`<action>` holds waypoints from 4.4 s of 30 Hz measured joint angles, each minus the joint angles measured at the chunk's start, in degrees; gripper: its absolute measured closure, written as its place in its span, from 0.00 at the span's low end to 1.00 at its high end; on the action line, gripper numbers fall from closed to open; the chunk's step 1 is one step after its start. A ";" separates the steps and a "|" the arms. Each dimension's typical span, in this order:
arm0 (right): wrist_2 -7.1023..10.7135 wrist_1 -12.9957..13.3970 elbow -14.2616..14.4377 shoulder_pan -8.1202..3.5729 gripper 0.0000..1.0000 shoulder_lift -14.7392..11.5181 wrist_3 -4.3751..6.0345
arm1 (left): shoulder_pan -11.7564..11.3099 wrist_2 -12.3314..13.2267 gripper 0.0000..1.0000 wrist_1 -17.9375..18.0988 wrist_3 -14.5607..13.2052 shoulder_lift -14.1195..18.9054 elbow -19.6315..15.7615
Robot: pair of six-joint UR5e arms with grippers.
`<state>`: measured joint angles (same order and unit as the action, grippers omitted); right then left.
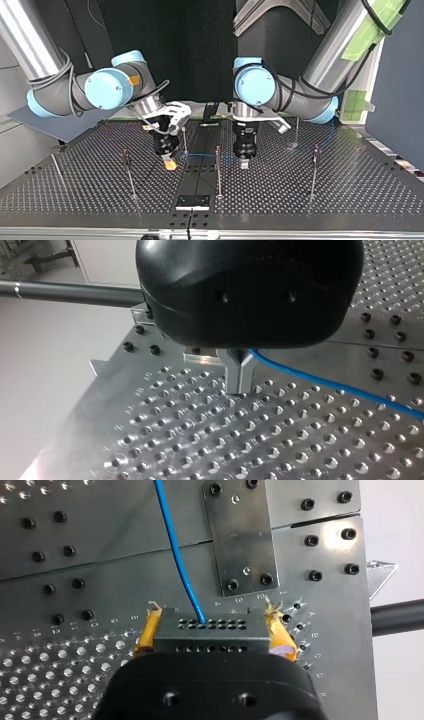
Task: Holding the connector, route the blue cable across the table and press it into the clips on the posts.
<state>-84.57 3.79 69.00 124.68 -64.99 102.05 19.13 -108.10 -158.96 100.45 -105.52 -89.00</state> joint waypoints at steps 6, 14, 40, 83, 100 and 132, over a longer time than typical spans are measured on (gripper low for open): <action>0.16 -0.07 -1.60 -0.86 1.00 1.21 0.08 | -0.70 0.40 1.00 -0.73 0.04 -2.84 2.86; 0.19 -0.03 -3.70 -2.11 1.00 2.83 0.10 | -1.65 0.61 0.96 -2.43 0.03 -6.41 6.82; -0.13 -0.80 -4.44 -2.72 1.00 3.03 -0.55 | -0.89 -0.94 0.00 -11.89 1.46 -3.21 5.80; -2.61 -5.02 -2.61 -3.83 1.00 0.21 -0.78 | 11.13 -3.18 0.00 -10.81 -0.94 10.83 -3.88; -3.24 -5.33 -2.15 -4.83 1.00 -0.01 -0.95 | 14.43 -5.33 0.00 -12.57 -2.26 5.87 0.95; -3.37 -5.03 -2.07 -4.93 1.00 0.06 -1.38 | 14.61 -9.02 0.00 -14.54 -3.19 -6.26 16.88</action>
<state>-87.95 -1.24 66.93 119.75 -64.92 100.67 33.74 -117.13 -173.51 97.25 -111.78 -72.13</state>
